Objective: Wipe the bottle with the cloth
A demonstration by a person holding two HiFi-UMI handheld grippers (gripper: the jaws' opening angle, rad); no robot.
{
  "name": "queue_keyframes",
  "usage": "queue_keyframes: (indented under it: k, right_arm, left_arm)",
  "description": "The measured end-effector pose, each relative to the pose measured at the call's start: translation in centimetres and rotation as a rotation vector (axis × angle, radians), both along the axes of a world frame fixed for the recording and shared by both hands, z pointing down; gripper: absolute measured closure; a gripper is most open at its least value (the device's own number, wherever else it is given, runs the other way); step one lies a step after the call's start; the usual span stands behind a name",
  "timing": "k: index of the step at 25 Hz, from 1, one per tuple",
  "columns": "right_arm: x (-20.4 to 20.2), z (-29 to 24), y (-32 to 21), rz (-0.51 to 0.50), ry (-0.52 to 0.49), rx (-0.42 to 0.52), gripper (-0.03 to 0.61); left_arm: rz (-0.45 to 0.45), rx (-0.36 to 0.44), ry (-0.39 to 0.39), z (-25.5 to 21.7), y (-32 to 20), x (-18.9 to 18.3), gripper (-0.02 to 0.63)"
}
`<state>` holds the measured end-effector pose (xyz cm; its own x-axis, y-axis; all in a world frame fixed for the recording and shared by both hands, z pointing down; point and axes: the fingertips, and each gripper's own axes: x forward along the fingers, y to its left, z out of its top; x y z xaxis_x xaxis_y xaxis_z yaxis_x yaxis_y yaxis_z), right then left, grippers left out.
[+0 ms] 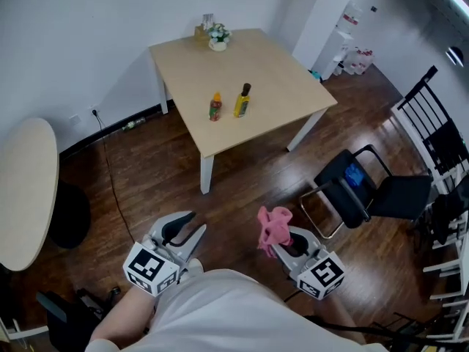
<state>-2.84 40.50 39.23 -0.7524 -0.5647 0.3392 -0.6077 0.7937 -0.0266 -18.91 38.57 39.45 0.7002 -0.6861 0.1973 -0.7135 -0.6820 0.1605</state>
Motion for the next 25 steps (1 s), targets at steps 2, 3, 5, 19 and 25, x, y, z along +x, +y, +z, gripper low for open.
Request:
queue_keyframes:
  k: [2,3,5,19,25]
  right_arm:
    - [1.8,-0.1,1.0,0.024,-0.005,0.004,0.491]
    - [2.5,0.0,1.5,0.031,-0.007,0.001,0.491]
    - [3.8,0.2,2.5,0.036,-0.010,-0.008,0.491]
    - [5.7,1.0,6.5,-0.029,-0.004,0.002,0.491]
    - [5.8,0.6,6.5,-0.033,-0.005,0.021,0.491]
  left_arm:
    - [0.012,-0.002,-0.022,0.3,0.7,1.7,0.480]
    - [0.019,-0.002,-0.028,0.3,1.0,2.5,0.480]
    - [0.032,0.002,-0.043,0.2,1.8,4.0,0.480]
    - [0.023,-0.008,-0.090,-0.4,5.1,7.5,0.480]
    - [0.028,0.011,-0.102,-0.9,5.8,7.5,0.479]
